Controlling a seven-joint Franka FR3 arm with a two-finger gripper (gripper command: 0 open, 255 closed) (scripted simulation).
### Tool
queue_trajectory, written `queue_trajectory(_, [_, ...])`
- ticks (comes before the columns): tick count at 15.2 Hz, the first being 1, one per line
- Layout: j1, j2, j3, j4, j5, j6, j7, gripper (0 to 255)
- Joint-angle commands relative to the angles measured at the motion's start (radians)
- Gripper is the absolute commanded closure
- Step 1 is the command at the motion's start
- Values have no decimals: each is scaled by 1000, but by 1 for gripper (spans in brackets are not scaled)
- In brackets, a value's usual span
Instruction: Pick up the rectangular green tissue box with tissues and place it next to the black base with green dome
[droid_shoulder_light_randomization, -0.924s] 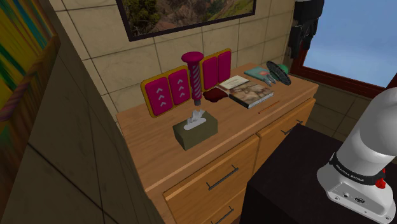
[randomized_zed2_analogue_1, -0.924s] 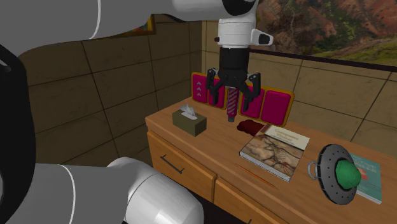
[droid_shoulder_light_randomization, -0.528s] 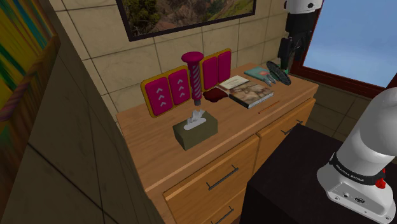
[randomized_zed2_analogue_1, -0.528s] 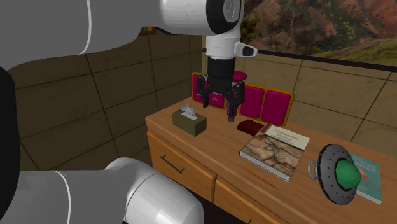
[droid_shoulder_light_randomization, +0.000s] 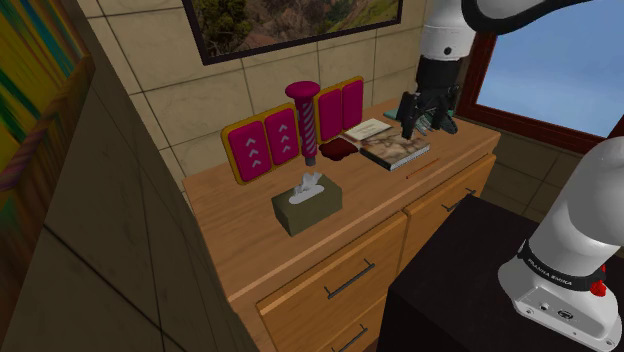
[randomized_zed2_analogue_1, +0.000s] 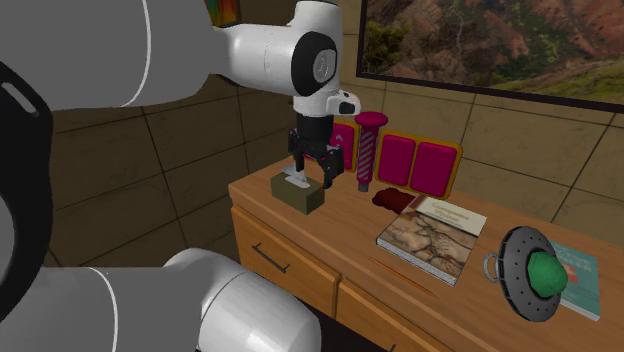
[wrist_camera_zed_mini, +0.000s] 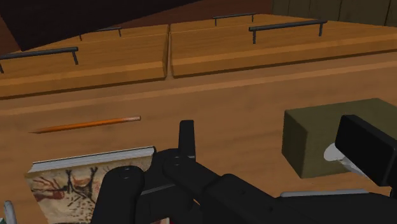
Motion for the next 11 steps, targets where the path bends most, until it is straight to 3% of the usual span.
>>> queue_trajectory(1, [9,15,42,-33,43,81,64,0])
queue_trajectory(11, [12,247,266,-31,179,483,367,0])
